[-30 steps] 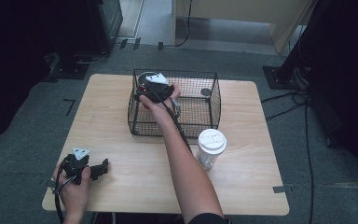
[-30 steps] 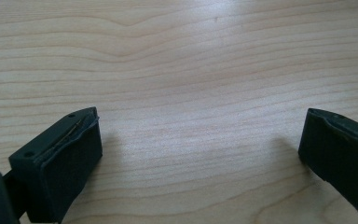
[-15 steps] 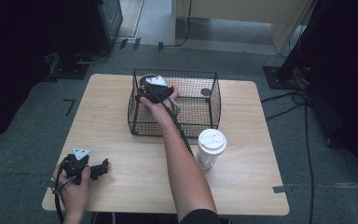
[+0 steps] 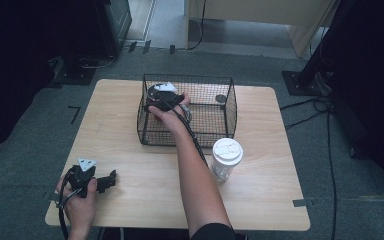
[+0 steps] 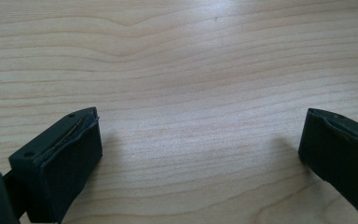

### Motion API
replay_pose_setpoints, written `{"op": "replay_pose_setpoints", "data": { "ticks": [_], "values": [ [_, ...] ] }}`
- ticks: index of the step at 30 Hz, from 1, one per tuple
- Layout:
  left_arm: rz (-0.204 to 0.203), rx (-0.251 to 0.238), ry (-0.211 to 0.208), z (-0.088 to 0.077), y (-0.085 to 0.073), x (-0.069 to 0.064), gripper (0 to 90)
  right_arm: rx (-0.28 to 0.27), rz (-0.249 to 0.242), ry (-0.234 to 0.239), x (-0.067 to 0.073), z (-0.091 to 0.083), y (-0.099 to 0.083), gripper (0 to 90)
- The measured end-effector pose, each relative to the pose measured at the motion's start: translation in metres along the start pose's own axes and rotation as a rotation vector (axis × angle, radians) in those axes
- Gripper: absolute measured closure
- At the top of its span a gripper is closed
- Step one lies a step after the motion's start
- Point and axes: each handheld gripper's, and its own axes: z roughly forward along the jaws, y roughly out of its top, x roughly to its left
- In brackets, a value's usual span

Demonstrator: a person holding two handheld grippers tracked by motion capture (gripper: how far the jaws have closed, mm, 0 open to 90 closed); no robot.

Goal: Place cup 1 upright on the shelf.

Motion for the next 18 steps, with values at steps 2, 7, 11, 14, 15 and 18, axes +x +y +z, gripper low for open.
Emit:
{"op": "replay_pose_setpoints", "data": {
  "ticks": [2,7,11,14,15,18],
  "values": [
    [0.0,-0.001,0.0,0.0,0.0,0.0,0.0,-0.015,0.001,0.016,0.001,-0.002,0.002,0.0],
    [0.0,0.0,0.0,0.0,0.0,0.0,0.0,-0.051,0.006,0.015,0.0,-0.007,0.005,0.0],
    [0.0,0.0,0.0,0.0,0.0,0.0,0.0,-0.114,0.015,0.01,-0.004,-0.017,0.013,0.0],
    [0.0,0.0,0.0,0.0,0.0,0.0,0.0,-0.132,0.013,0.011,-0.005,-0.021,0.017,0.0],
    [0.0,-0.001,0.0,0.0,0.0,0.0,0.0,-0.136,0.012,0.008,-0.005,-0.022,0.018,0.0],
    [0.001,0.0,0.0,0.0,0.0,0.0,0.0,-0.163,0.019,0.01,-0.007,-0.031,0.023,0.0]
  ]
}}
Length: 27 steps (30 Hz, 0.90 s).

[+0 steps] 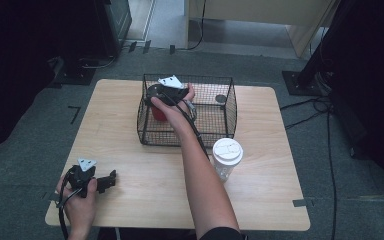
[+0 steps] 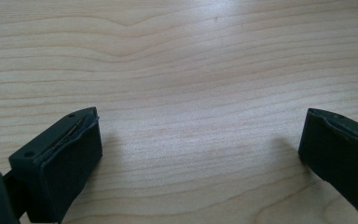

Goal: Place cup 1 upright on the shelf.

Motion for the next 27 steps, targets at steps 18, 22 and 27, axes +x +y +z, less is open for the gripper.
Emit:
{"op": "replay_pose_setpoints", "data": {
  "ticks": [18,22,27],
  "values": [
    [-0.001,-0.003,0.001,0.0,0.0,0.0,0.0,-0.038,-0.028,0.027,0.012,-0.047,0.011,0.0],
    [-0.002,-0.003,0.001,0.0,0.0,0.0,0.0,-0.03,-0.04,0.023,0.017,-0.064,0.009,0.0],
    [-0.001,-0.002,0.0,0.0,0.0,0.0,0.0,-0.025,-0.061,0.037,0.02,-0.08,0.005,0.0]
  ]
}}
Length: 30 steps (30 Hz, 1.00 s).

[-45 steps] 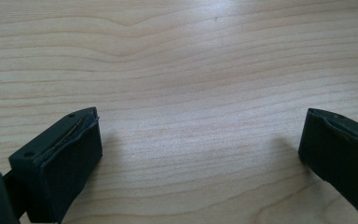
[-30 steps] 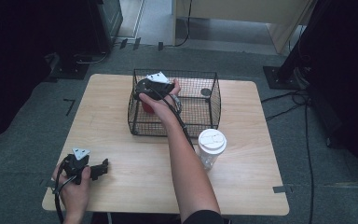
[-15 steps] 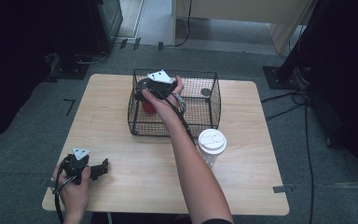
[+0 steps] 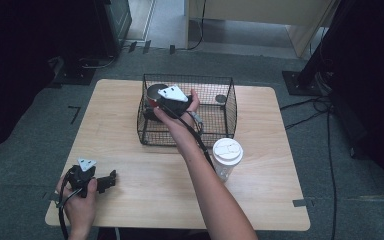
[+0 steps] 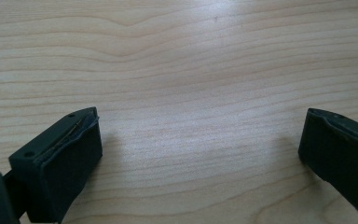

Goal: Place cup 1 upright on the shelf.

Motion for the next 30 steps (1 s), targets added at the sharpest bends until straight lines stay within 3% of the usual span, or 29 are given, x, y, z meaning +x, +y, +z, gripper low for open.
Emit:
{"op": "replay_pose_setpoints", "data": {
  "ticks": [19,22,30],
  "values": [
    [-0.001,0.001,0.0,0.0,0.0,0.0,0.0,-0.006,-0.033,0.046,0.02,-0.065,-0.025,0.0],
    [-0.001,0.001,0.0,0.0,0.0,0.0,0.0,-0.006,-0.062,0.046,0.027,-0.078,-0.031,0.0],
    [-0.001,0.001,0.0,0.0,0.0,0.0,0.0,-0.003,-0.056,0.058,0.033,-0.102,-0.043,0.0]
  ]
}}
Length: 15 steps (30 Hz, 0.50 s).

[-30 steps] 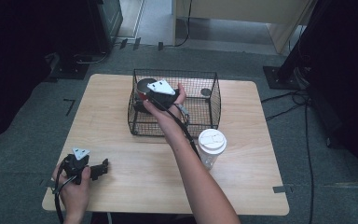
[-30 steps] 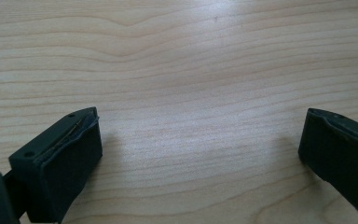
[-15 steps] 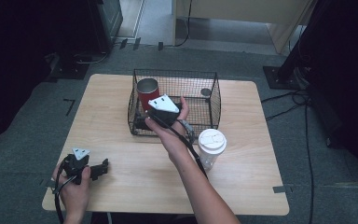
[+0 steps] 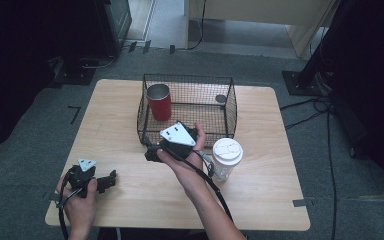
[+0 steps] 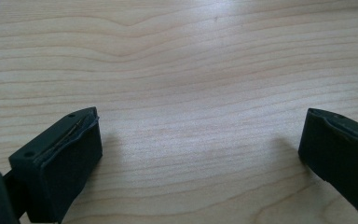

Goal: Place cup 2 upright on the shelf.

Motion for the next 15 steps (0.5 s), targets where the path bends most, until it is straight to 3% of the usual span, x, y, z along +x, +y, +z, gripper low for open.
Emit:
{"op": "replay_pose_setpoints", "data": {
  "ticks": [5,15],
  "values": [
    [0.0,-0.001,0.0,0.0,0.0,0.0,0.0,-0.013,-0.003,-0.013,-0.003,-0.014,-0.001,0.0],
    [0.003,-0.001,0.001,0.0,0.0,0.0,0.0,-0.02,-0.031,-0.073,-0.023,-0.046,-0.004,0.0]
  ]
}}
